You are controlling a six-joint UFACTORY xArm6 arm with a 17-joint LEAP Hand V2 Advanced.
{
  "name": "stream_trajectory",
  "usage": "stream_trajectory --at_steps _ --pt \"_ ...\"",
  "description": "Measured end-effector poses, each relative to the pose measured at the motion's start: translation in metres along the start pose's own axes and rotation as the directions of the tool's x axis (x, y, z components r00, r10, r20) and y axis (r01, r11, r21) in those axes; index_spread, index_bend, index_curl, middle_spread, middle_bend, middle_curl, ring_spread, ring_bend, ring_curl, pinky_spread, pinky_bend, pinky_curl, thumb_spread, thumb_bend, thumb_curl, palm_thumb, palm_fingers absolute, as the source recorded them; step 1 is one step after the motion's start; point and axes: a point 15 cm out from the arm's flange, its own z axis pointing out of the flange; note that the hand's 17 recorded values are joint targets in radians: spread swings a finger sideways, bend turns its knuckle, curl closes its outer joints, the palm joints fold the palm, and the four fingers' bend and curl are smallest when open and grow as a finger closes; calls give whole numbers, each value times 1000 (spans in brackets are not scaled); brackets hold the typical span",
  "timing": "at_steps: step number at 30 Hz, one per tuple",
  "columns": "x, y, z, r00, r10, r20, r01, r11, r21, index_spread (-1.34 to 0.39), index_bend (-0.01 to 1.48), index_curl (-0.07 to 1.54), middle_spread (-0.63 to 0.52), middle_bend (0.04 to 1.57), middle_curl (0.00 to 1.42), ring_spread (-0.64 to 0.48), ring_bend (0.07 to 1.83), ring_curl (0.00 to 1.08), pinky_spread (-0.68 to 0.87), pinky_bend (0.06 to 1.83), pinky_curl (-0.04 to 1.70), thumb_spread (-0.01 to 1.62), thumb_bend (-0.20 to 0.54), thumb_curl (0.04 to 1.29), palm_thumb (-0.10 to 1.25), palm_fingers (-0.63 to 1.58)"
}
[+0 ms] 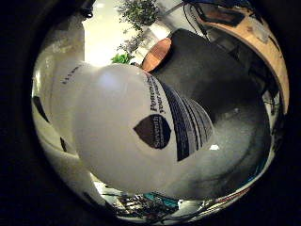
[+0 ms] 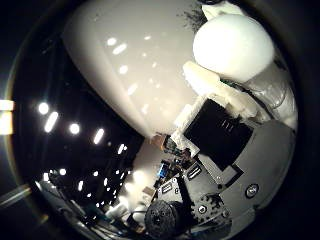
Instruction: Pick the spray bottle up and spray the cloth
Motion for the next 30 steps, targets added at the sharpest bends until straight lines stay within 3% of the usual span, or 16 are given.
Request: stream_trajectory --at_steps 6,16,23,30 --pt "-65 37 13 995 -75 -65 64 985 -159 -254 1182 704 -220 1235 945 -212 1445 676 -272 1352 651 1073 -8 1068 1036 1177" --pt "-158 65 77 976 -185 -111 125 905 -406 -253 1192 699 -216 1249 936 -203 1456 667 -276 1346 662 1017 -8 1106 1023 1181" --pt "-177 52 132 982 -142 -128 58 858 -510 -252 1195 698 -215 1254 932 -200 1461 663 -277 1344 672 1000 -6 1121 1022 1178" --pt "-136 51 191 984 -30 -175 -83 793 -603 -252 1197 696 -214 1256 928 -202 1464 659 -278 1340 678 1004 -6 1132 1017 1178"
